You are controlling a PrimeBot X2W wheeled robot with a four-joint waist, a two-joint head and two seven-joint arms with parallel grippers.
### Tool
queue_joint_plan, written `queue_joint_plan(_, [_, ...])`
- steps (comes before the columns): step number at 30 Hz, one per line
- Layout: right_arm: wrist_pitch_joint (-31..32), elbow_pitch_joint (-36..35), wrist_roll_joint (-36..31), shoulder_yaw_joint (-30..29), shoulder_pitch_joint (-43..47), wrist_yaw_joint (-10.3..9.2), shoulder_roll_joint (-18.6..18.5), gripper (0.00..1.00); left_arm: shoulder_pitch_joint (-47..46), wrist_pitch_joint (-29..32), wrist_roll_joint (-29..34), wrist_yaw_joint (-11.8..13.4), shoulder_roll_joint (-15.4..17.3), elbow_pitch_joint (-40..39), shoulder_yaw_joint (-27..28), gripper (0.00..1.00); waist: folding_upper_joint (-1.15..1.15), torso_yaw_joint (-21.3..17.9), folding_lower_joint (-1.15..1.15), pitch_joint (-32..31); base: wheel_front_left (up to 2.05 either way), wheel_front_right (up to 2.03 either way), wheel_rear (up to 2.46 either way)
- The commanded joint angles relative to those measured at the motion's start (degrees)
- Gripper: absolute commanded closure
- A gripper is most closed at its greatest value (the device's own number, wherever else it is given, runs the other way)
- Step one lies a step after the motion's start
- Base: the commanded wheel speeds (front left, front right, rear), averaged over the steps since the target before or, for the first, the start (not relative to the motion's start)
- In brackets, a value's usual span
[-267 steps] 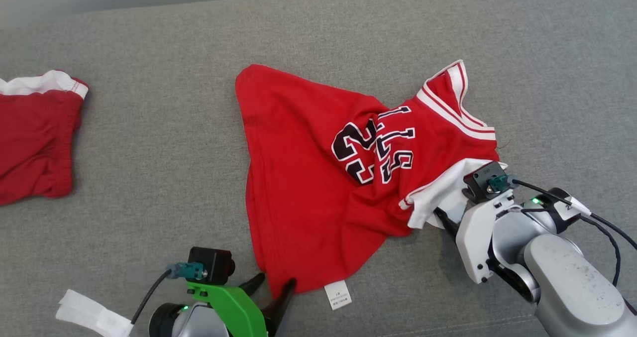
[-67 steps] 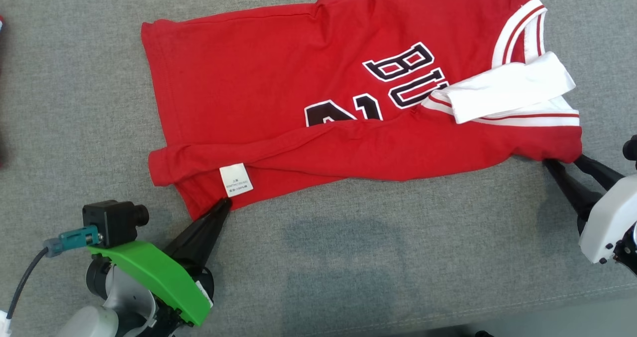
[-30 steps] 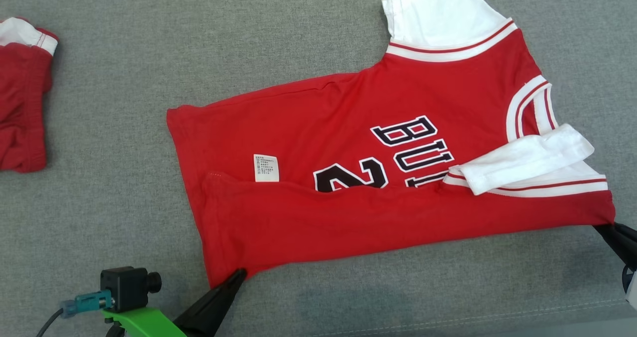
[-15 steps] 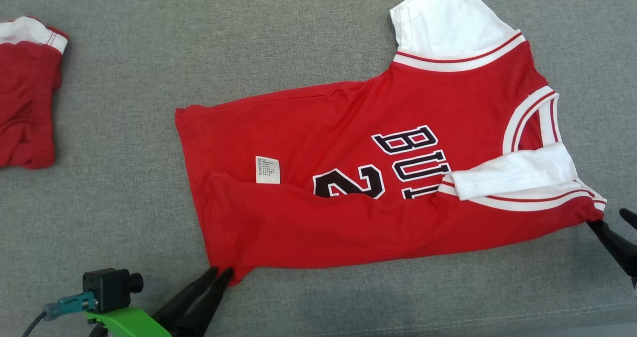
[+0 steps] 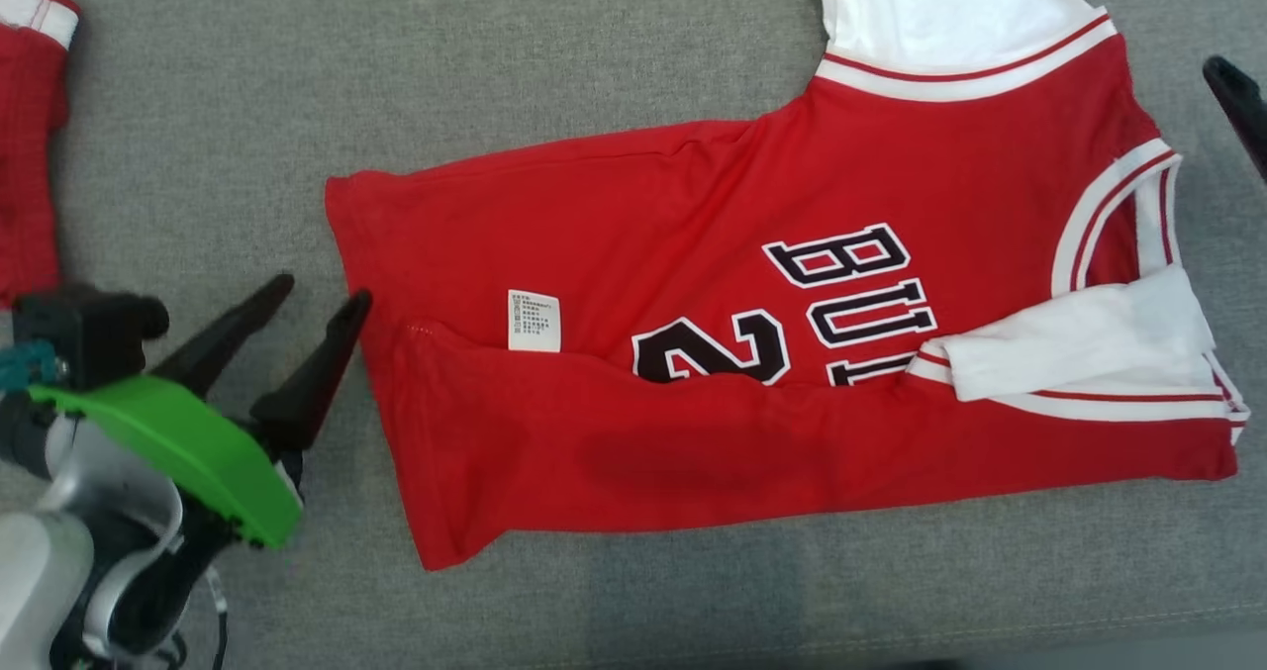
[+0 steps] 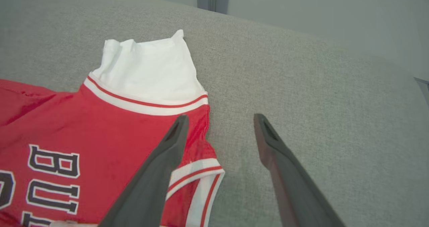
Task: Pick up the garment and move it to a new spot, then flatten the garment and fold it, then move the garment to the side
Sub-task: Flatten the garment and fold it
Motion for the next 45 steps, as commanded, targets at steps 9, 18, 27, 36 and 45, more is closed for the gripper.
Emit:
queue_joint_plan(9, [4.0, 20.1, -4.8, 12.4, -28.3, -0.02, 6.0, 0.00, -23.4, 12.5, 3.5, -0.8, -8.2, 12.5, -7.7, 0.00, 0.00, 6.9, 0.00, 7.1, 0.00, 0.00, 0.00])
queue_joint_plan(18, [4.5, 31.3, -7.1, 17.2, -36.8, -0.03, 7.3, 0.00, -28.8, 16.5, 2.8, -4.0, -13.1, 19.2, -12.3, 0.00, 0.00, 9.2, 0.00, 6.6, 0.00, 0.00, 0.00])
queue_joint_plan(27, [4.2, 36.4, -8.4, 18.2, -38.2, -0.03, 5.8, 0.00, -29.4, 17.5, 1.0, -5.7, -14.9, 20.2, -13.7, 0.00, 0.00, 9.1, 0.00, 6.5, 0.00, 0.00, 0.00])
queue_joint_plan(36, [3.7, 39.6, -5.2, 20.6, -38.5, 0.00, 9.6, 1.00, -31.0, 18.0, 0.5, -6.7, -17.3, 23.7, -15.0, 1.00, 0.00, 8.9, 0.00, 6.9, 0.00, 0.00, 0.00])
queue_joint_plan(45, [-5.8, 33.3, 3.8, 18.4, -35.8, -0.02, 6.0, 1.00, -29.0, 9.5, 0.4, -7.9, -17.0, 20.3, -11.0, 1.00, 0.00, 8.2, 0.00, 3.7, 0.00, 0.00, 0.00])
